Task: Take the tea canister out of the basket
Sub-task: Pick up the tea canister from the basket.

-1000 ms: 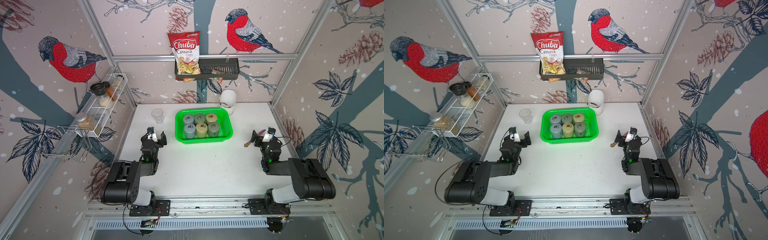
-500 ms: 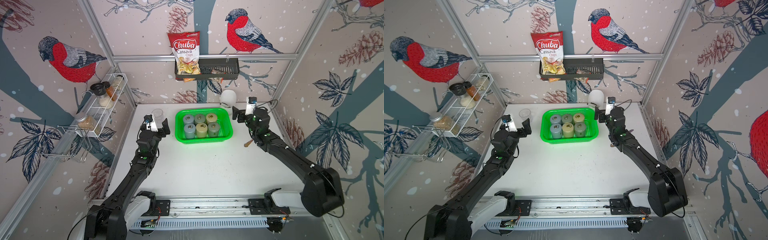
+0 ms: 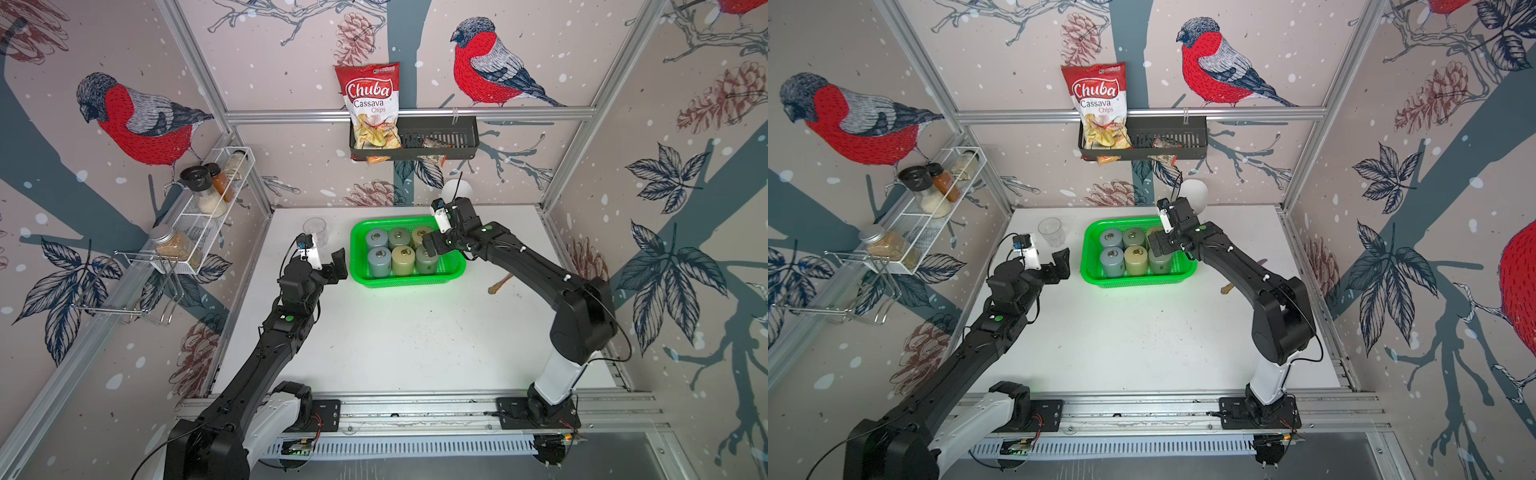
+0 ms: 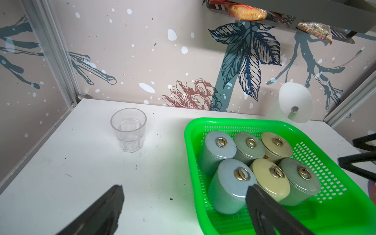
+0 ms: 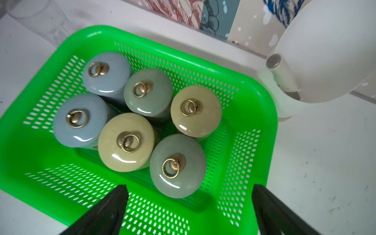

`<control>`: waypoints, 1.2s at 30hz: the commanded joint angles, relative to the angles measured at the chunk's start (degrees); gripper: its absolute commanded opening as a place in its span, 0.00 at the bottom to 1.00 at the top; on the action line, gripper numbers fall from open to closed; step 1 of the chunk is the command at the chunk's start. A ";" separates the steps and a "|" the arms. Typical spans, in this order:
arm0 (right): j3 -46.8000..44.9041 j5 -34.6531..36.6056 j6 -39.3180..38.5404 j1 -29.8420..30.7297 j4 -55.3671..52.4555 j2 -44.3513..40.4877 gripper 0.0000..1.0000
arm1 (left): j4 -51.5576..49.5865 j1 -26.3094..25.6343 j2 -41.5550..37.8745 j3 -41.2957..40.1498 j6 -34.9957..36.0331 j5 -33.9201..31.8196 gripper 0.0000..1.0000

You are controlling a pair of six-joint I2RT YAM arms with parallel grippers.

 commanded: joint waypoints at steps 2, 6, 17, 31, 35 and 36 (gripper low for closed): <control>3.69 -0.15 -1.90 0.87 -6.83 4.85 1.00 | -0.68 -0.24 0.28 0.21 -0.64 1.13 0.98; 6.37 -0.91 -2.22 0.95 -7.16 8.29 1.00 | -1.29 -0.34 0.37 -0.08 -0.57 1.20 0.98; 7.84 -1.62 -3.73 1.14 -8.67 12.95 1.00 | -2.21 -0.46 0.63 0.12 -0.29 1.00 0.98; 11.07 -2.89 -5.22 0.34 -7.00 17.13 0.96 | -2.94 -0.48 0.19 0.07 -0.32 0.25 0.98; 12.82 -3.53 -5.61 0.34 -7.63 18.63 0.94 | -3.16 -0.51 0.20 0.11 -0.35 0.16 0.98; 13.32 -3.86 -5.74 0.37 -8.01 19.18 0.93 | -3.06 -0.55 0.28 0.12 -0.29 0.16 0.98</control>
